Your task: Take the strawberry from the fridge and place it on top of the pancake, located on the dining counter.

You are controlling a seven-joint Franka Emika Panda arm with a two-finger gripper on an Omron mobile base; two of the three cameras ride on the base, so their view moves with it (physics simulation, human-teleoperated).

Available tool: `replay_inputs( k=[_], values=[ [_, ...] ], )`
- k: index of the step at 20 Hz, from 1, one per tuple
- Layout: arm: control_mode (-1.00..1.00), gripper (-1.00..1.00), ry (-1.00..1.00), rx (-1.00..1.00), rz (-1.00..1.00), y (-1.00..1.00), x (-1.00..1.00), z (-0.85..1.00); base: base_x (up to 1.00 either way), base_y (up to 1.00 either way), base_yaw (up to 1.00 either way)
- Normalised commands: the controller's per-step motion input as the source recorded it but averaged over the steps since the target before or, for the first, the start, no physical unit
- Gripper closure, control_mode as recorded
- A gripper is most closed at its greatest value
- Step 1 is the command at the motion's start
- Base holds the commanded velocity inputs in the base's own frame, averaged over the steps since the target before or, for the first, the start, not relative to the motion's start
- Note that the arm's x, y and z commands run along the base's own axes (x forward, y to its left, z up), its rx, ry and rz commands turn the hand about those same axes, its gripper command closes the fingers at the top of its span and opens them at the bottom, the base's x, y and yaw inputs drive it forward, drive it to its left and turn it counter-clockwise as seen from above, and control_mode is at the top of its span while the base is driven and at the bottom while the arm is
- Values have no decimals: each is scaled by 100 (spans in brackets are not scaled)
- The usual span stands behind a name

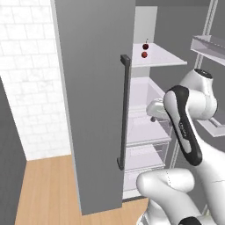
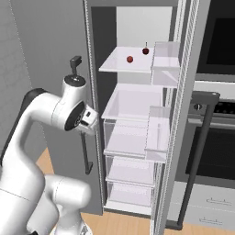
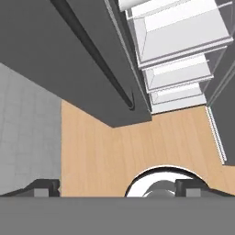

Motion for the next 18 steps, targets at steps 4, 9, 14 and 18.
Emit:
replay_inputs(
  k=[4,9,14,18],
  values=[
    [-100,-100,21,-11,-15,28,-71,-12,0,0,0],
    [-100,-100,9,-26,-14,-10,-44,-30,0,0,0],
    [-100,-100,-13,-7,3,-60,-3,-32,0,0,0],
    [-100,-100,-1,-2,2,-5,0,-8,0,0,0]
  ],
)
